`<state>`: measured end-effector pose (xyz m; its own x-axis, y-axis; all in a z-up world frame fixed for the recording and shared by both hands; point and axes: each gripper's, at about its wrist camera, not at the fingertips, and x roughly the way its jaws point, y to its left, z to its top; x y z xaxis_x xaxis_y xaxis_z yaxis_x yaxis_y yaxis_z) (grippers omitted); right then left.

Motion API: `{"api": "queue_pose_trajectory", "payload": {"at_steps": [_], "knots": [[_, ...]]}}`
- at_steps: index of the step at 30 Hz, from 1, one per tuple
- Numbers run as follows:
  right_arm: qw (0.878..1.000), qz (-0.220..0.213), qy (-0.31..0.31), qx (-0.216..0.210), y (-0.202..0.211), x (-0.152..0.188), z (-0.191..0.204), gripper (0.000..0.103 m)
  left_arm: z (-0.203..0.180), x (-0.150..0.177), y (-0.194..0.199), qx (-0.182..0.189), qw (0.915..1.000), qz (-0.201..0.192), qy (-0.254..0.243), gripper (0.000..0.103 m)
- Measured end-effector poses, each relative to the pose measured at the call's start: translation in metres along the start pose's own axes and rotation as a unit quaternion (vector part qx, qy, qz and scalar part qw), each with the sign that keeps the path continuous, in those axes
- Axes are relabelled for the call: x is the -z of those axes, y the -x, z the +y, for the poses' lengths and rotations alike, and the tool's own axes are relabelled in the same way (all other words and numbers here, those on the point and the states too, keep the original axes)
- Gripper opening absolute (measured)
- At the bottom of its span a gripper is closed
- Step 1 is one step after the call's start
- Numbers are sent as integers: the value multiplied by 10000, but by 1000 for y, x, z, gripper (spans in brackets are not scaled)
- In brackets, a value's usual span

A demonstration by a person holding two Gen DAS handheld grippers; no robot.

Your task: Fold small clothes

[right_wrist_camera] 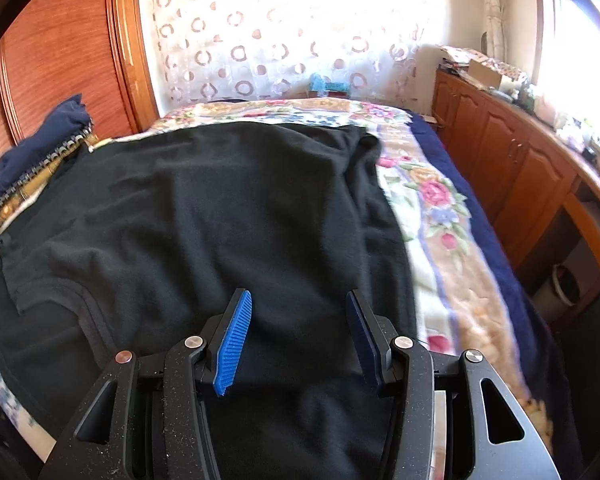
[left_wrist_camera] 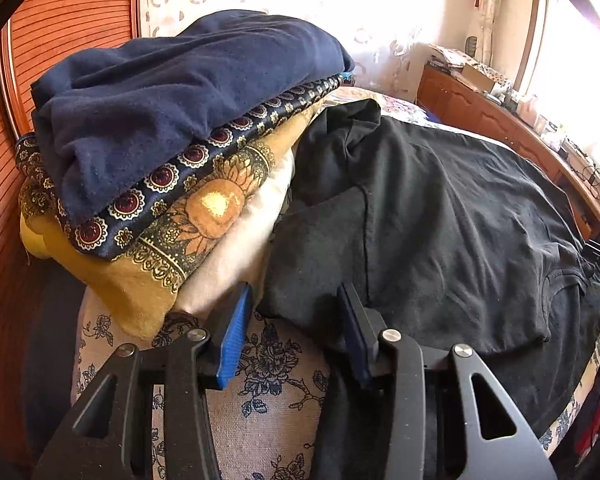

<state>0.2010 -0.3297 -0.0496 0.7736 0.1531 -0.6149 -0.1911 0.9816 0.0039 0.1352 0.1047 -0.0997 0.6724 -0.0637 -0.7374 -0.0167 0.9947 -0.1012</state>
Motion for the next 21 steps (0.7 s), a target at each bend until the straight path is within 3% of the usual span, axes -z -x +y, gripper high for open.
{"api": "queue_pose_trajectory", "payload": {"at_steps": [7, 14, 16, 17, 18, 21], "knots": [[9997, 144, 133, 162, 15, 10, -9, 51, -1, 1, -2, -10, 10000, 55, -27, 45], [9994, 277, 216, -32, 7, 6, -2, 49, -2, 1, -3, -34, 10000, 56, -42, 45], [9990, 348, 267, -5, 2, 6, -2, 45, -3, 1, -2, 16, 10000, 25, -79, 28], [9992, 297, 267, -37, 3, 6, -2, 38, -5, 1, 1, 10, 9999, -48, -130, 23], [9991, 292, 290, -99, 4, 7, -1, 32, -8, 1, 4, -66, 9998, -121, -176, 9], [9984, 271, 478, -147, 5, 7, 2, 12, -13, -2, 19, 121, 9993, -307, -170, 5]]}}
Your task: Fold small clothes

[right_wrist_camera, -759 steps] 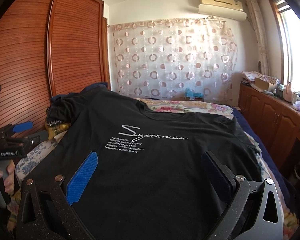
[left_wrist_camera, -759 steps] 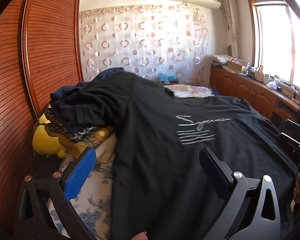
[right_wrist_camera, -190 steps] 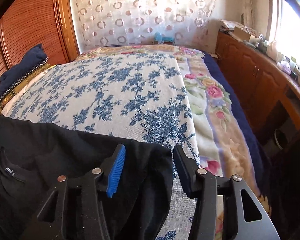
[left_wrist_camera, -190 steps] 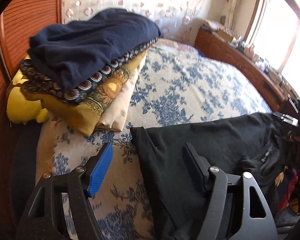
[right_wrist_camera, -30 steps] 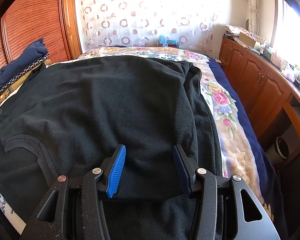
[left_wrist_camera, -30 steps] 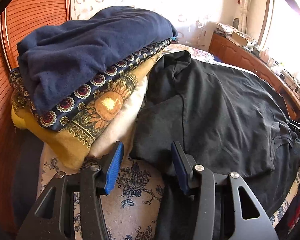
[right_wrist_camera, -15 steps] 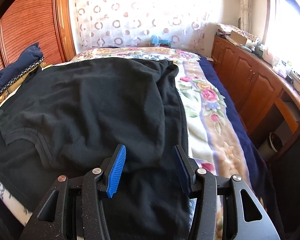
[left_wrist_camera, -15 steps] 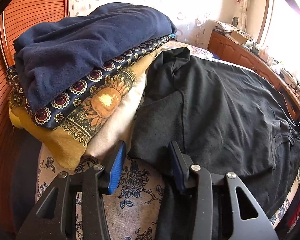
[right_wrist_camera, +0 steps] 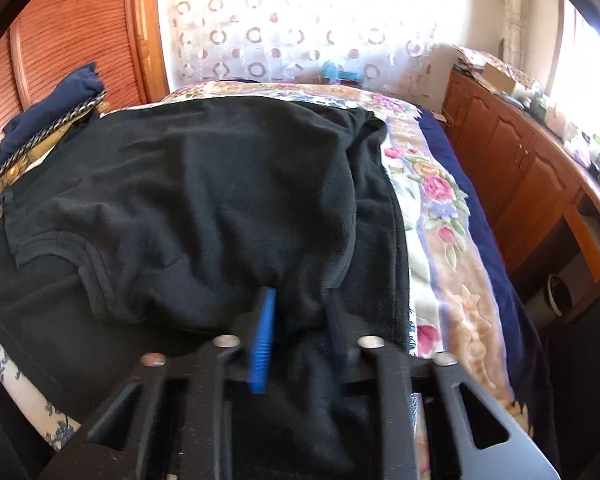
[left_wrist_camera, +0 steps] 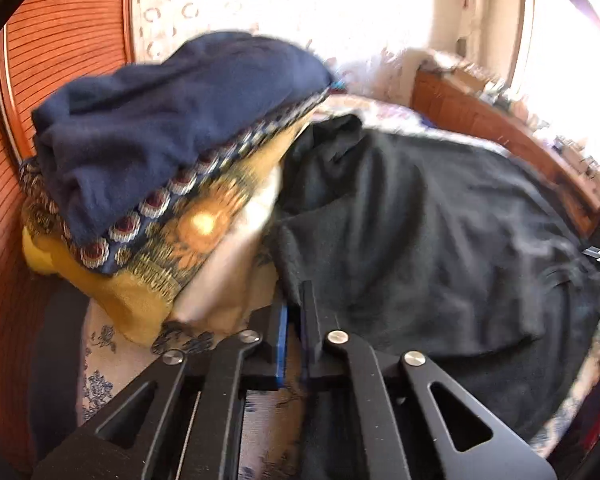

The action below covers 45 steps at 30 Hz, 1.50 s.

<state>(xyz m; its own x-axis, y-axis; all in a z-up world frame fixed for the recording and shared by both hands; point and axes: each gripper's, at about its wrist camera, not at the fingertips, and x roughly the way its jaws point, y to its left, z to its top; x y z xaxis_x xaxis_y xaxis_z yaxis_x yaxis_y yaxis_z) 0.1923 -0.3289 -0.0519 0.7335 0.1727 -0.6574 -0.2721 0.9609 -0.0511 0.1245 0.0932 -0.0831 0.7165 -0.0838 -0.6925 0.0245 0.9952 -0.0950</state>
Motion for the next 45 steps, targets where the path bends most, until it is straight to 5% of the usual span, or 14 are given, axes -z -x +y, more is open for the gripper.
{"api": "queue_pose_trajectory", "payload": {"at_steps": [5, 11, 27, 31, 39, 42, 45], "knots": [[9995, -54, 305, 26, 5, -1, 6, 8, -12, -10, 24, 295, 9992, -255, -119, 3], [9975, -685, 195, -14, 39, -9, 1, 7, -18, -21, 55, 614, 9962, -611, -43, 3], [9903, -1329, 120, -376, 138, 4, -2, 7, -4, -10, 120, 934, 9897, -1066, 216, 3], [9914, -1224, 115, -444, 149, 23, -1, 7, 5, 7, 103, 728, 9942, -732, 302, 3], [9996, -236, 66, -131, 83, 59, 3, 7, 8, 49, 52, 585, 9971, 88, 487, 3], [9999, -104, -23, -69, 73, 62, 5, 26, 8, 56, 48, 529, 9972, 192, 500, 3], [9998, -174, -88, -38, 77, 58, 9, 31, 7, 62, 42, 433, 9973, 343, 476, 3]]}}
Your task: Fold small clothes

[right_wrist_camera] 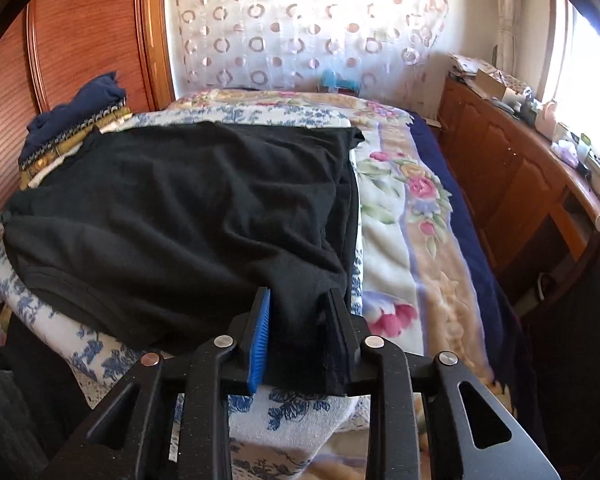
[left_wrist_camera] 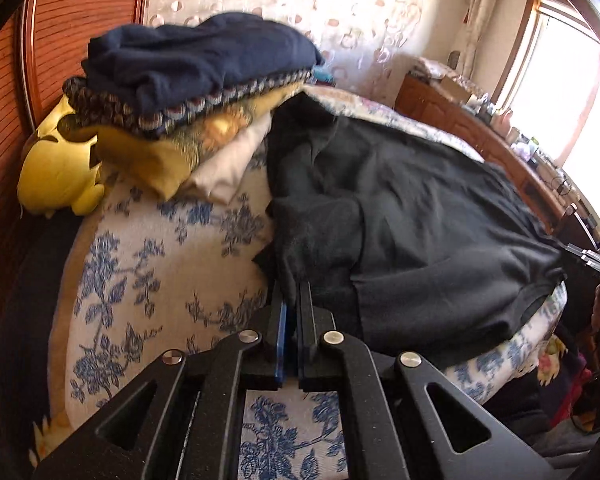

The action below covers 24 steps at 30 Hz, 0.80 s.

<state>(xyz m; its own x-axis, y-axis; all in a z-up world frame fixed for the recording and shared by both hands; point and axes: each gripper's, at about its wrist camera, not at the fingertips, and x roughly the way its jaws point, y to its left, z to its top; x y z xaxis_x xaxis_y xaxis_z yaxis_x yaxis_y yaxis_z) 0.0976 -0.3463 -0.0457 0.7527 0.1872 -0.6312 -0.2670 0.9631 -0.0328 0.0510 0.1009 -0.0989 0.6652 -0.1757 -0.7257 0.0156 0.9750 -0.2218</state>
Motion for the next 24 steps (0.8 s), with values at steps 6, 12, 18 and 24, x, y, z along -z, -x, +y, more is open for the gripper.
{"api": "queue_pose_trajectory", "payload": {"at_steps": [6, 12, 18, 24], "knots": [[9996, -283, -39, 5, 12, -5, 8, 46, -6, 7, -4, -70, 9999, 109, -35, 16], [9985, -360, 85, -402, 4, 1, 36, 51, -10, 3, 1, -53, 9999, 7, -109, 45], [9955, -315, 185, -872, -13, 2, 67, 52, -11, -2, -6, -136, 9999, -12, -63, 45], [9931, -214, 392, -1088, -39, 0, 90, 52, -13, -3, -14, -214, 9997, 33, -74, 69]]}}
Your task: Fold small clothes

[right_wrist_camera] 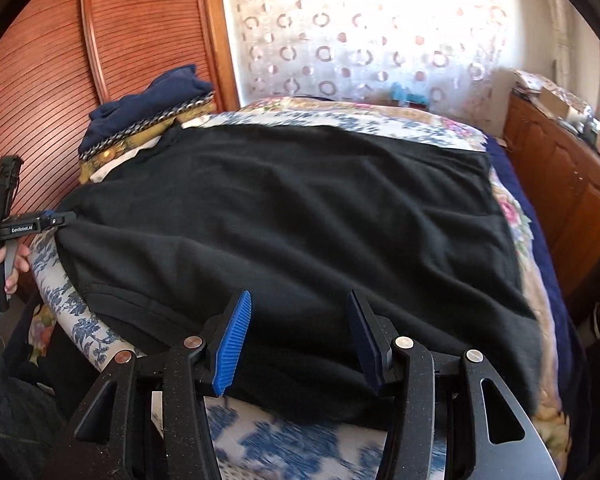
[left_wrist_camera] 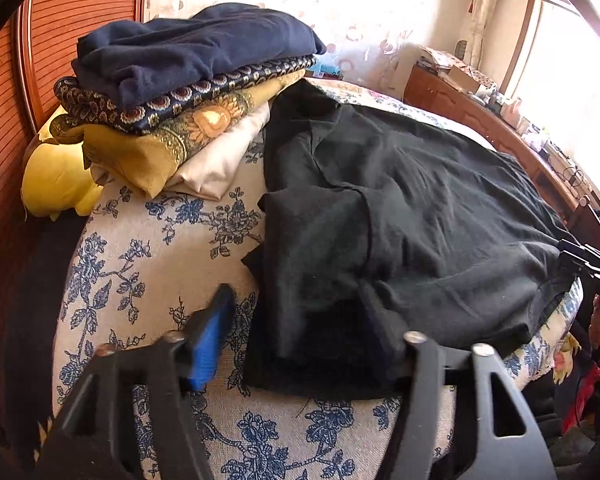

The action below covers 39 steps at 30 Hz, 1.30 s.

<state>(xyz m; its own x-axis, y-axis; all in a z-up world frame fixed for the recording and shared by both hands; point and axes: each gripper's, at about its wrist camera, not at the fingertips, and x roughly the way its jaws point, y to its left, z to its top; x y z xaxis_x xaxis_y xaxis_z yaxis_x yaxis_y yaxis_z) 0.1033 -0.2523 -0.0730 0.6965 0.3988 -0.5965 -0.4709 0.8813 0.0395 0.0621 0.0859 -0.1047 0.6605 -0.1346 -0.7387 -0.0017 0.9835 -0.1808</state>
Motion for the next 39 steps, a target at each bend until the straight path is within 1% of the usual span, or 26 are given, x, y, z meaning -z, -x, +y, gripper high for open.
{"api": "queue_pose_trajectory", "payload": {"at_steps": [1, 3, 5, 8, 10, 11, 12, 13, 14, 16, 17, 18, 19, 20, 21, 23, 25, 29, 33, 39], "knots": [[10000, 15, 37, -18, -8, -1, 0, 52, 0, 0, 0, 39, 10000, -17, -2, 73], [9999, 34, 112, -50, -18, -4, 5, 53, -2, 0, 0, 54, 10000, -16, -22, 75], [9998, 56, 174, -24, -26, -5, 9, 56, -3, 1, -1, -9, 10000, -35, -53, 75], [9996, 107, 248, 60, -40, -12, 13, 56, -5, 2, -1, -55, 9999, -80, -53, 75], [9993, 153, 290, 175, -51, -11, 17, 59, -5, 4, 0, 0, 9999, -115, -26, 75], [9990, 89, 352, 260, -54, -11, 20, 63, -5, 5, 1, 39, 9999, -126, 2, 75], [9985, 49, 406, 356, -57, -11, 22, 69, -6, 6, 2, 83, 9999, -139, 28, 72], [9983, 9, 375, 443, -61, -10, 24, 72, -6, 7, 2, 131, 9998, -140, 50, 66], [9986, -17, 232, 472, -62, -10, 21, 75, -7, 8, 3, 140, 9998, -147, 61, 63], [9987, -91, 173, 480, -65, -9, 19, 78, -8, 10, 4, 85, 9998, -160, 65, 54], [9984, -117, 185, 520, -66, -8, 19, 80, -9, 11, 4, 58, 9998, -165, 65, 52], [9984, -136, 139, 522, -66, -7, 18, 81, -10, 11, 5, 13, 9998, -173, 47, 48], [9984, -160, 136, 527, -65, -5, 17, 81, -11, 12, 6, -13, 9998, -175, 39, 35], [9982, -180, 161, 547, -66, -4, 18, 81, -11, 12, 6, -1, 9999, -156, 37, 20], [9982, -193, 156, 544, -66, -3, 19, 81, -11, 11, 6, 84, 9999, -118, 75, 8], [9982, -197, 155, 541, -67, -3, 20, 82, -14, 8, 10, 215, 9994, -238, 93, 7], [9982, -205, 154, 538, -68, -2, 23, 82, -21, 3, 20, 448, 9981, -408, 85, 7], [9986, -150, 123, 499, -54, 1, 22, 82, -50, -18, 40, 903, 9935, -679, -155, 7], [9994, -161, -104, 285, -42, 1, 11, 81, -87, -43, 47, 1336, 9869, -769, -483, 7], [9974, -474, -388, 388, -3, 5, -13, 81, -155, -77, 34, 1794, 9755, -706, -1063, 7]]}}
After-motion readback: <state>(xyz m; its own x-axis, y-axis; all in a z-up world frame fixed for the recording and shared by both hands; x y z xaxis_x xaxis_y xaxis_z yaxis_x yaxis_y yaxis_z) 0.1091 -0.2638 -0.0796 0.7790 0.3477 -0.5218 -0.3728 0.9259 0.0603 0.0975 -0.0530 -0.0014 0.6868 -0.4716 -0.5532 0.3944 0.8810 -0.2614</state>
